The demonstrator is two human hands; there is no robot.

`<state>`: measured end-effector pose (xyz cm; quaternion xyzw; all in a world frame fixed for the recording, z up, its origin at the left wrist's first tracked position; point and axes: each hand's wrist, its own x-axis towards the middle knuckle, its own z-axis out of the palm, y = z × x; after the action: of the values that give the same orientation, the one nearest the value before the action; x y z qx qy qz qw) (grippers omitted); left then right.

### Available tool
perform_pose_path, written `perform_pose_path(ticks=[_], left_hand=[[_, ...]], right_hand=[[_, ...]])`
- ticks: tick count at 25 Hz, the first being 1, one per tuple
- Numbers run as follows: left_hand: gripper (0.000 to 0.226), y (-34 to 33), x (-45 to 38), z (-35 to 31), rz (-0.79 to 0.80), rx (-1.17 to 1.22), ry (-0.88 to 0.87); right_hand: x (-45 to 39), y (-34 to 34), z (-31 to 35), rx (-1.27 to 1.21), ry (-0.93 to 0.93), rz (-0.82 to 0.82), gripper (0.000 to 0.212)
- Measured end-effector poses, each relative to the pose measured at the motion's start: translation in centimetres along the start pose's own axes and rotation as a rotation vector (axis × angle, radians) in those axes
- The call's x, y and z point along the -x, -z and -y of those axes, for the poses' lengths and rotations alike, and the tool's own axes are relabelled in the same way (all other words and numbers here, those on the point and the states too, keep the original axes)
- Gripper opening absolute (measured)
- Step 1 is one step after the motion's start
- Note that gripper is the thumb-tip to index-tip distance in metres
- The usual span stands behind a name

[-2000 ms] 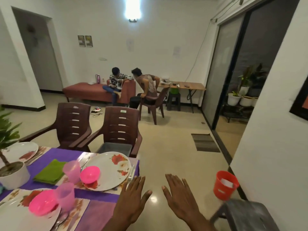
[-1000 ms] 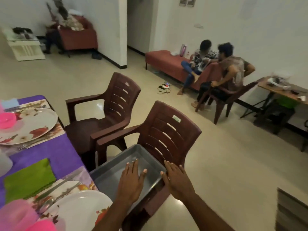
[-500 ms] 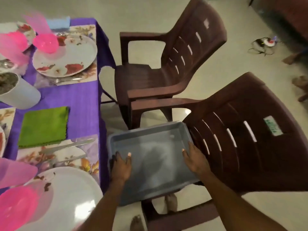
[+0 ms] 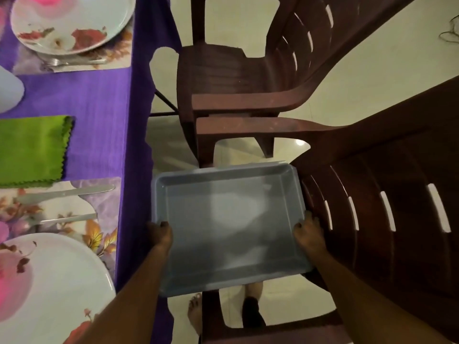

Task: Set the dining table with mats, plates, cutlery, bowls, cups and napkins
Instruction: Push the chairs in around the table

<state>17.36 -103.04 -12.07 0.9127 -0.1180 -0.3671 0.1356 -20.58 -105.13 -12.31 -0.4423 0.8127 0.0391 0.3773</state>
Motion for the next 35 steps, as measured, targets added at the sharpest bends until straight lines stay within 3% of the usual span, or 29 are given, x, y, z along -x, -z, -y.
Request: perform_pose_path(ticks=[5, 8, 11, 14, 23, 30, 32, 35], left_hand=[[0.037, 1.4, -0.3, -0.6, -0.079, -0.015, -0.044], [0.040, 2.5, 1.8, -2.5, -0.098, 0.023, -0.015], [0.044, 3.6, 4.0, -4.1, 0.001, 0.079, 0.021], [0.043, 4.5, 5.7, -5.2, 0.072, 0.073, -0.031], [0.046, 8.3, 14.7, -9.4, 0.068, -0.086, -0.100], [0.050, 13.2, 17.2, -14.1, 0.338, 0.356, -0.209], [0.032, 16.8, 18.4, -15.8, 0.313, 0.433, -0.305], [0.047, 23.5, 20.4, -16.6, 0.134, 0.381, -0.457]], right_hand=[[0.1, 2.6, 1.4, -0.081, -0.025, 0.004, 0.053], [1.6, 4.9, 2.4, 0.011, 0.048, -0.086, 0.043], [3.7, 7.7, 3.5, 0.083, 0.050, -0.186, 0.036], [6.9, 10.9, 4.4, 0.069, 0.041, -0.298, 0.034], [16.9, 22.2, 5.4, 0.023, 0.007, -0.597, 0.029], [24.0, 28.3, 4.8, -0.142, 0.024, -0.778, 0.032], [26.1, 28.8, 4.8, -0.234, 0.073, -0.811, 0.030], [28.0, 28.7, 6.9, -0.290, 0.127, -0.837, 0.038]])
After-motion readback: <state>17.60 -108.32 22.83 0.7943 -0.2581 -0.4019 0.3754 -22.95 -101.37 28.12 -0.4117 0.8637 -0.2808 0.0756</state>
